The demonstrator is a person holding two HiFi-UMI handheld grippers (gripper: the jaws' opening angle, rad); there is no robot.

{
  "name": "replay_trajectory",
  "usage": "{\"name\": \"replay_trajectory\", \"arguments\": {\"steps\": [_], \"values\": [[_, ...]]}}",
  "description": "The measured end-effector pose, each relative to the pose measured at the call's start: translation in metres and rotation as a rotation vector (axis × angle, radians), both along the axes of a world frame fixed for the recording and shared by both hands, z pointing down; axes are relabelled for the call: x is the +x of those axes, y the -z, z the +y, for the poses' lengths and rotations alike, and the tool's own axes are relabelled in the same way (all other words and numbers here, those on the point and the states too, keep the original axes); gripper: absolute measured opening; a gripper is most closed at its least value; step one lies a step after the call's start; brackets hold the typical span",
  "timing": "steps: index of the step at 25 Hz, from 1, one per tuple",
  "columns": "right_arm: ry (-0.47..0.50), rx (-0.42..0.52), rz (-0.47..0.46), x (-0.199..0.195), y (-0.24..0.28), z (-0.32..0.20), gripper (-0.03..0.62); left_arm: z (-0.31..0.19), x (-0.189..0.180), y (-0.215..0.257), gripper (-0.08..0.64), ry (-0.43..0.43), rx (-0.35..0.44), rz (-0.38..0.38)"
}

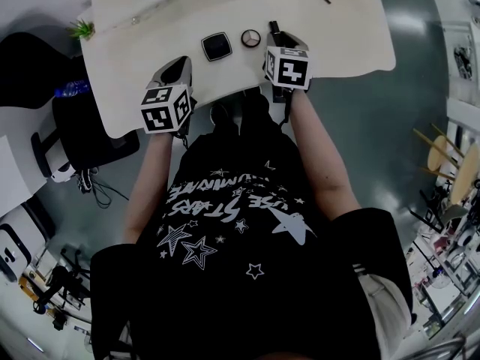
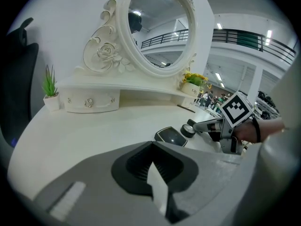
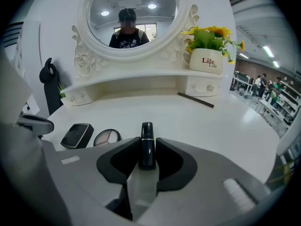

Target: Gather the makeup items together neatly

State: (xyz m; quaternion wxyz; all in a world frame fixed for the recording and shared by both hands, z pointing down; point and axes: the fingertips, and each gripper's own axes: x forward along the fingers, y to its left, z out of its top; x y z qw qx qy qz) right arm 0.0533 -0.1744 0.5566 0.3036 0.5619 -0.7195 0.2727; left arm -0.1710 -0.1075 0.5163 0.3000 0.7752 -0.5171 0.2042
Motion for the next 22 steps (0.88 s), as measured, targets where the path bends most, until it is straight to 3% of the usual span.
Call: {"name": "replay_trajectory", "arguments": {"steps": [3, 6, 8, 22], "values": [[0.014, -0.018, 0.005, -0.003, 0.001, 0.000, 0.136, 0.000, 0.000, 0.000, 0.002, -0.001, 0.001, 0.001], [0.040, -0.031, -0.008, -0.007, 0.002, 0.002, 0.207, -0.001, -0.002, 0.001, 0.002, 0.004, 0.007, 0.003], [0.054, -0.026, -0.011, -0.009, 0.004, 0.003, 0.219, -0.003, -0.003, 0.003, 0.002, 0.009, 0.013, 0.006], [0.047, 0.058, -0.029, 0.018, 0.043, -0.031, 0.222, -0.023, 0.002, 0.019, 0.002, 0.046, 0.056, 0.008]]}}
